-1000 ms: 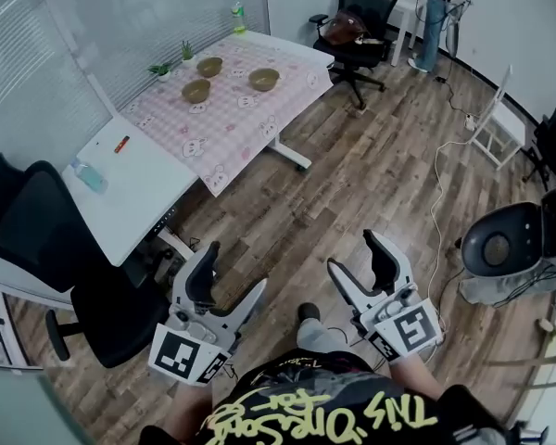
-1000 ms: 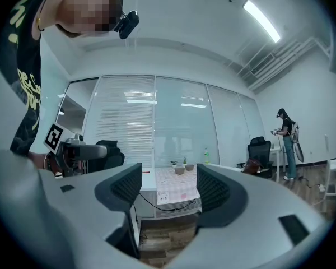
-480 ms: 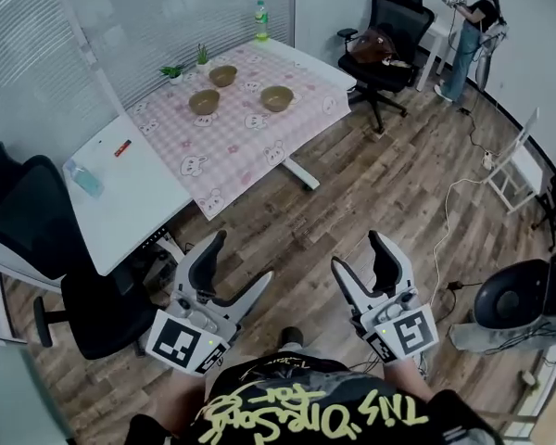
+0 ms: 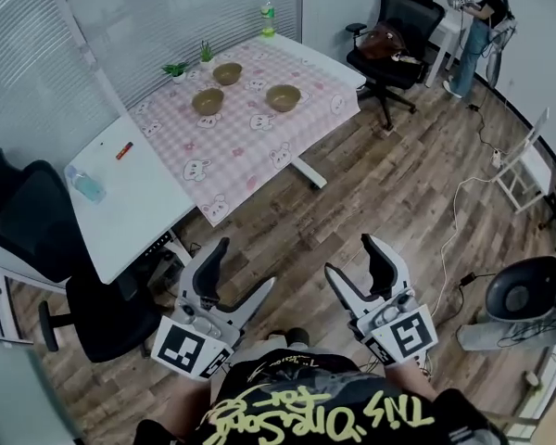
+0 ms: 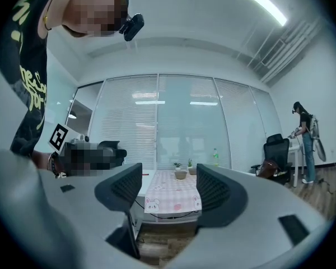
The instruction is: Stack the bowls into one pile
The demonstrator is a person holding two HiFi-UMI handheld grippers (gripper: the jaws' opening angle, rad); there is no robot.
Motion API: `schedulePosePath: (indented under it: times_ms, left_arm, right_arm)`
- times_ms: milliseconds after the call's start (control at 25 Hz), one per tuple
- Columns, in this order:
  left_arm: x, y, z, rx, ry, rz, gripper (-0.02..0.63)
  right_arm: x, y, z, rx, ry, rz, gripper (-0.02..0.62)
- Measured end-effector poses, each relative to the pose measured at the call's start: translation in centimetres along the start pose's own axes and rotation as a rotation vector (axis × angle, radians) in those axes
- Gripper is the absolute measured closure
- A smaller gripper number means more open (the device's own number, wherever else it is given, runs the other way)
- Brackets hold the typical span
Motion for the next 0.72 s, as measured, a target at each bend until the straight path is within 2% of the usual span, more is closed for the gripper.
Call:
schedulePosePath:
  times_ms: [440,720]
  left_arm:
    - [0.0,-3.3,0.7,-0.018,-0.012,-0.044,0.249]
    - [-0.3,-4.5,0.2,-0.020,0.006,-0.042,0.249]
  right_arm:
    - [-2.5,0.4,0.5,-0.006,0.004,-0.030,0.308]
    - [-3.7,0.7,-0.6,0.034,-0.008,-0.027,0.308]
Point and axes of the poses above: the fingertips, and each gripper's own axes: y backward along the fingers, x to its left, z out of its top, the point moved 3 cm from there along y, backward along the fingers, and after that the axes turned 8 degrees about z, right-handed, at the moved point
